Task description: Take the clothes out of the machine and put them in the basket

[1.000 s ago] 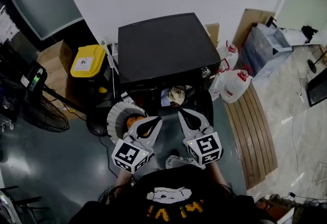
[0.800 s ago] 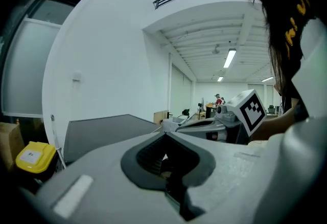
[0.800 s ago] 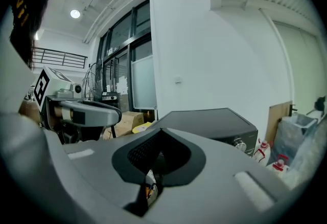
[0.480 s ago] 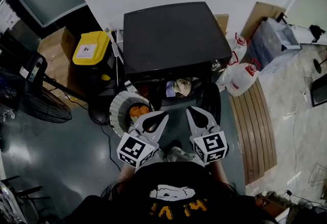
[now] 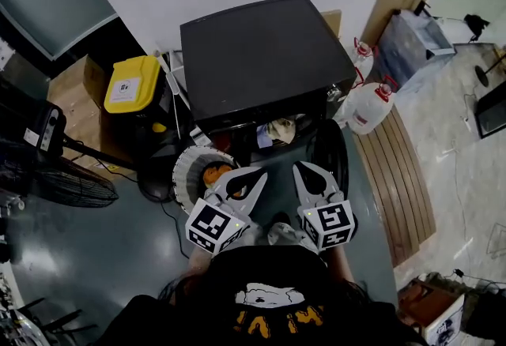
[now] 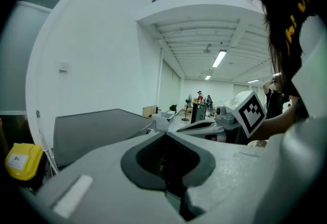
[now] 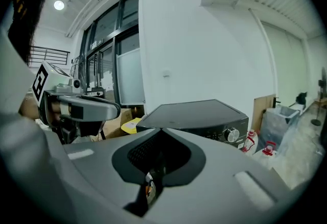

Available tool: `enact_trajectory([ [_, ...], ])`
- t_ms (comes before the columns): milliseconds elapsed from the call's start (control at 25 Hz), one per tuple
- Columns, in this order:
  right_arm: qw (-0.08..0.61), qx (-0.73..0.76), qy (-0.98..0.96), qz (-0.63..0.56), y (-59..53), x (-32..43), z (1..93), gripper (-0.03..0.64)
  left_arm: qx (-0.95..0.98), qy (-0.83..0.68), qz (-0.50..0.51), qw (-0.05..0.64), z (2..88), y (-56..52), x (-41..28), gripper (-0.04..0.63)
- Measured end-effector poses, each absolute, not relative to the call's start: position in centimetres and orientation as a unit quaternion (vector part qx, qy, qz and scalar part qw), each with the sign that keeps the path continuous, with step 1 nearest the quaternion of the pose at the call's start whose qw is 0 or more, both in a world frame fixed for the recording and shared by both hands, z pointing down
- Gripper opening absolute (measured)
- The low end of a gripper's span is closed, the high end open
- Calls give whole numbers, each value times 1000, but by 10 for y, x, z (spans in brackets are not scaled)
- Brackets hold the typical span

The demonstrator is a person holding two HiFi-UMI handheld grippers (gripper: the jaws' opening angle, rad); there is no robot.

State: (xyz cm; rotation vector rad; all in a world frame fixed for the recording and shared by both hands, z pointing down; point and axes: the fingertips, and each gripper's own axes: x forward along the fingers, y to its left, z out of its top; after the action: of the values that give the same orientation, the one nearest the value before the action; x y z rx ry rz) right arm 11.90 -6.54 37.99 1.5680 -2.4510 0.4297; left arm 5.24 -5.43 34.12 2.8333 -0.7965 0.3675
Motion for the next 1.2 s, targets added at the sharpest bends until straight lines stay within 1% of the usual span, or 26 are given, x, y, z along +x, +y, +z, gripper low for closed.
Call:
enact_trajectory([
  [400, 106, 587, -787, 155, -72, 99, 391, 20, 967, -203, 130, 83, 346, -72, 27, 0],
  [800, 129, 629, -753, 146, -83, 90, 412, 23, 977, -127, 152, 84, 373, -84, 7, 0],
  [960, 143, 638, -743, 142, -86, 95, 422, 45, 979, -106, 159, 74, 389, -93, 7, 0],
  [1200, 154, 643, -731, 168, -93, 111, 449, 83, 981, -93, 154, 71, 408, -107, 15, 0],
])
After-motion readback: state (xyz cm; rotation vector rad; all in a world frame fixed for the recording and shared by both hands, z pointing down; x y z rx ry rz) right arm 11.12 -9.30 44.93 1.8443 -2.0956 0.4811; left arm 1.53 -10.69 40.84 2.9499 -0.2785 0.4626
